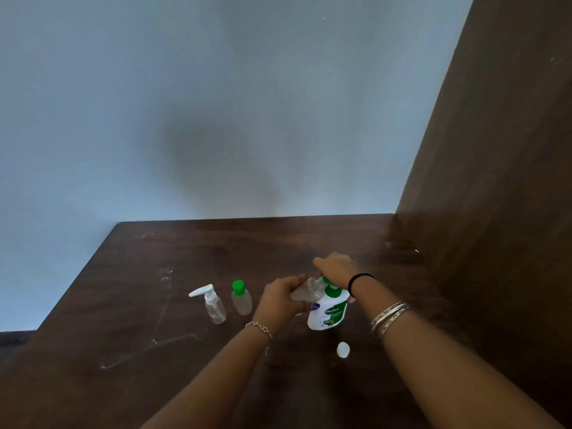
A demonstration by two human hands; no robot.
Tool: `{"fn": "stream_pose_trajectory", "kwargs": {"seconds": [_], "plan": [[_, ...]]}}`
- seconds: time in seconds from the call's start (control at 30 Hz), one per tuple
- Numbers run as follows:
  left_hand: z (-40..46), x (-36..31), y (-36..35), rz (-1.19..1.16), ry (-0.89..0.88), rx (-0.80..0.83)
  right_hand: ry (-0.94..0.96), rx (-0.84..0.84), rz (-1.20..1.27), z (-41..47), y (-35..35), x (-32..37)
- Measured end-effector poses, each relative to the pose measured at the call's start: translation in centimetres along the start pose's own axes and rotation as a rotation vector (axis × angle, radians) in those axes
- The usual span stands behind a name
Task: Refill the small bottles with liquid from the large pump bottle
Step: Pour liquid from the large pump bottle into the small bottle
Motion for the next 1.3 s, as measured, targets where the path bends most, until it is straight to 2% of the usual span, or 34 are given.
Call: {"fn": "stream_pose_trajectory", "kwargs": {"seconds": [0.17,0.4,0.6,0.83,1.03,1.3], "plan": [[-0.04,-0.07,0.17,0.033,-0.016,-0.007,0.002,-0.070,-0.013,0.48,-0.51,0.06],[0.08,-0.34,0.15,0.010,-0.029,0.000,-0.021,0.028,-0.003,0.26,0.03,0.03],[0.12,0.07,0.25,0.025,-0.017,-0.012,-0.030,-0.064,0.004,0.71,-0.69,-0.01],[0.21,-0.11,0.07,0.009,-0.016,0.009,-0.042,0.021,0.020,0.64,-0.24,-0.17],[0.24,0.20,0.22,0.016,-0.017,-0.009,-0.053,-0.087,0.041,0.64,-0.60,-0.37],[0.28,-0.07,0.07,-0.016,-0.025,0.004,-0.047,-0.012,0.045,0.57,-0.18,-0.26]]}}
Point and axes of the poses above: each hand's wrist, its own z-axis towards the middle knuckle, its own y-axis out of the back of the hand, x = y × z, the point moved 4 cm from there along z, towards the middle knuckle, and after that the axes turned 2 degrees about -z, right-handed, at the moved point
